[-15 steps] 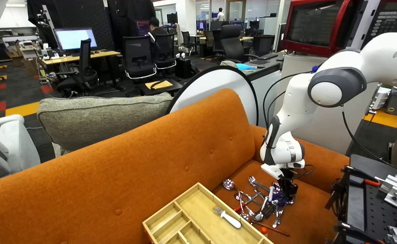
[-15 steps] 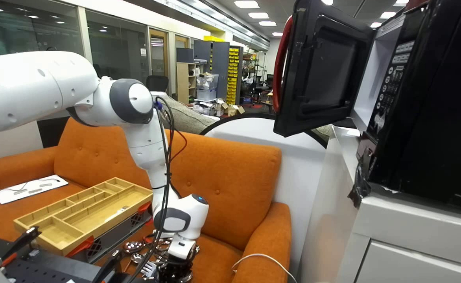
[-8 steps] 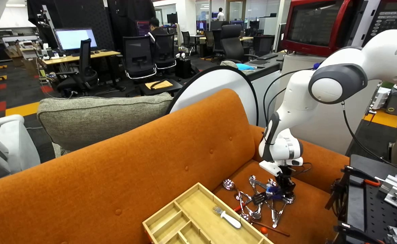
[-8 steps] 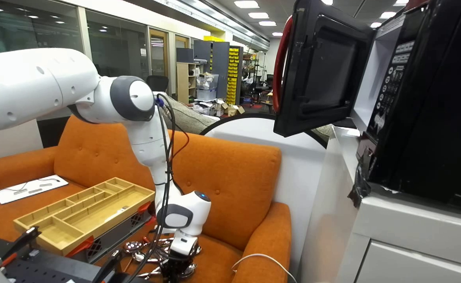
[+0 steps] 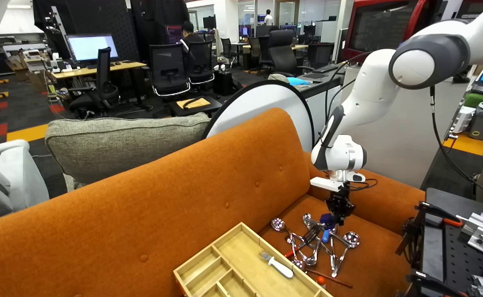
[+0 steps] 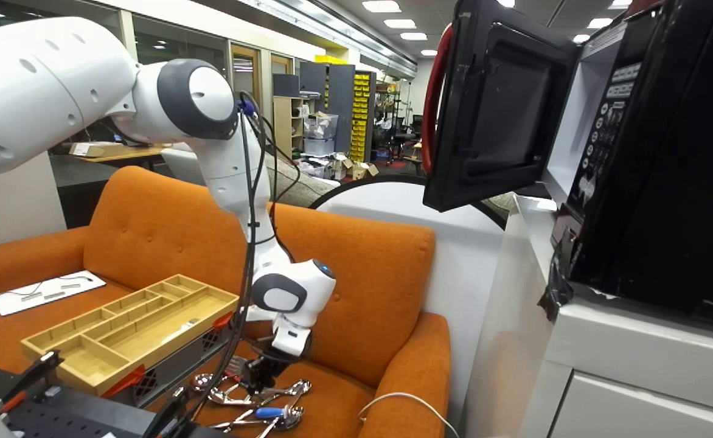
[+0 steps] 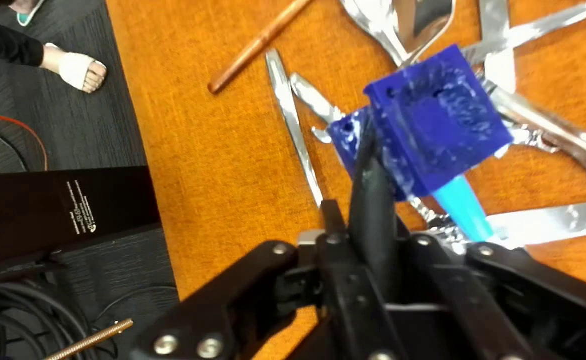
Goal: Pick the spatula and put it in the box
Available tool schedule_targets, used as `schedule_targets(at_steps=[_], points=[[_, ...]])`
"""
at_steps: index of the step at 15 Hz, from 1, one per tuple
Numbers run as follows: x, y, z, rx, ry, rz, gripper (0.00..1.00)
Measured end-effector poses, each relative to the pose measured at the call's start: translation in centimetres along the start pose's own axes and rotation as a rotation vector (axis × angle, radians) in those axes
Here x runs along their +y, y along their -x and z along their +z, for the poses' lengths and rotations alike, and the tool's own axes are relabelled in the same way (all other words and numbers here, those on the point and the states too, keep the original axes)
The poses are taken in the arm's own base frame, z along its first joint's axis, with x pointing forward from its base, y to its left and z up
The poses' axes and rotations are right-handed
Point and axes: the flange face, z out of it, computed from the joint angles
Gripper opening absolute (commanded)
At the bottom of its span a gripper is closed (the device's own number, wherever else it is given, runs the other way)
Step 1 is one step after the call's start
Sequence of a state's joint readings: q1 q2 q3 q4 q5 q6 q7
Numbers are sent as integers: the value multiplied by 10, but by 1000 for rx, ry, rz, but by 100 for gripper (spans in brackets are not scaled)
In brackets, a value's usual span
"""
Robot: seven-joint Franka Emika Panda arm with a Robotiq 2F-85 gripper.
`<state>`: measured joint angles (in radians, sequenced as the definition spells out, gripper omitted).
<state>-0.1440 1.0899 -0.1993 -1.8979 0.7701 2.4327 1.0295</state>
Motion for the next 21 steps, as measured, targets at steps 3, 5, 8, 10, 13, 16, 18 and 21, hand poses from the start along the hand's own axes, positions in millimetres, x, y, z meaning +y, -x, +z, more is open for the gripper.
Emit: schedule_targets(at_steps=[3, 5, 8, 10, 13, 16, 18, 21], points=[[6, 45, -37, -58, -37, -123, 5], [11, 80, -59, -91, -57, -207, 5], [22, 124, -80, -129, -64, -311, 5], [29, 146, -86, -167, -50, -357, 5], [41, 173, -81, -243, 11, -396, 5], [49, 191, -73, -304, 55, -390, 29], [50, 204, -72, -338, 64, -366, 8], [51, 223, -64, -376, 101, -322, 5]])
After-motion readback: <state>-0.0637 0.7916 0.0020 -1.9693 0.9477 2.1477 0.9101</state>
